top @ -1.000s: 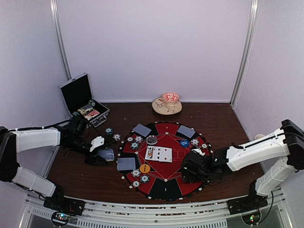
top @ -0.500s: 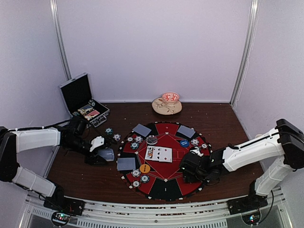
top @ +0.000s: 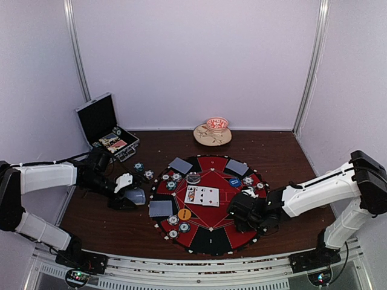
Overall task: Distribute texas hold em gaming equipment
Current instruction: Pick up the all-in button from position 10, then place the all-in button in the small blind area.
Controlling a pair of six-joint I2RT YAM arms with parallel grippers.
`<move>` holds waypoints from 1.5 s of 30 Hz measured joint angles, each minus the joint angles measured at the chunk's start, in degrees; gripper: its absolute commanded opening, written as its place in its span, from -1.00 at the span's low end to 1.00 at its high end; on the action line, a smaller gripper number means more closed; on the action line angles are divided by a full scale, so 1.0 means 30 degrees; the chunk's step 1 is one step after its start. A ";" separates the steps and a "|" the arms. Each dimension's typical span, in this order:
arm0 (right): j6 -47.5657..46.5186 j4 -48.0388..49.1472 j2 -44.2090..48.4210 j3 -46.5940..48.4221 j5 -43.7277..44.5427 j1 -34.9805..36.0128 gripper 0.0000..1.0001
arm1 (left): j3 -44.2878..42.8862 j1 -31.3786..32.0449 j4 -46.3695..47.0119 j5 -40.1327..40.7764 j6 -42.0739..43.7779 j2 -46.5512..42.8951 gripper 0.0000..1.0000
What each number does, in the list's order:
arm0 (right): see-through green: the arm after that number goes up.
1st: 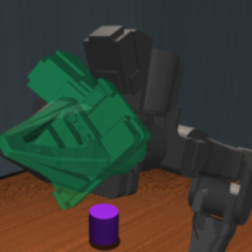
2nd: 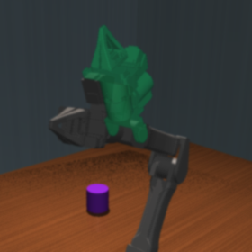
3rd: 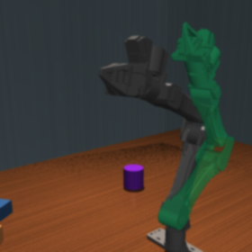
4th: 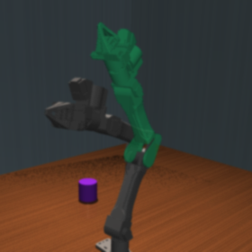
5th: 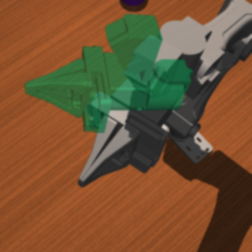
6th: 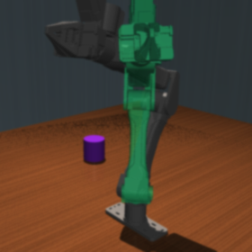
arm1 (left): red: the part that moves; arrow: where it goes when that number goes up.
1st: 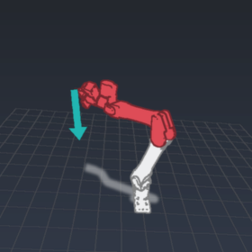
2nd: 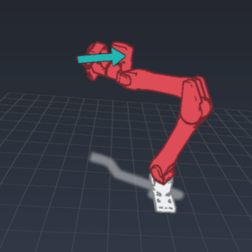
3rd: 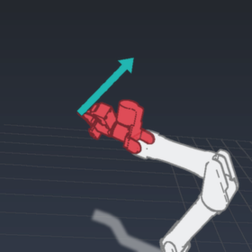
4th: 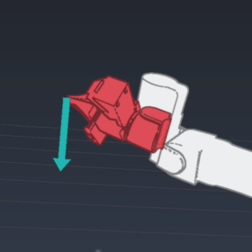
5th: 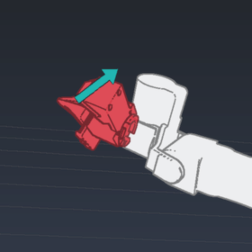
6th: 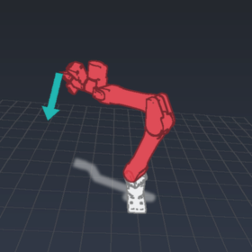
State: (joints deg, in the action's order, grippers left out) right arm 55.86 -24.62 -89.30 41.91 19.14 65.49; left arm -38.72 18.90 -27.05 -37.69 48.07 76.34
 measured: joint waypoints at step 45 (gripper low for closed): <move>-0.8240 0.1158 -0.9894 1.3165 -0.0503 -0.7002 0.15 | 0.0000 0.0000 0.0000 -0.0015 0.0007 0.0007 0.05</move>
State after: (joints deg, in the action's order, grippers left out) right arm 31.14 -21.15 -118.98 81.41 17.63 44.49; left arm -38.72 18.90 -27.05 -37.74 48.10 76.36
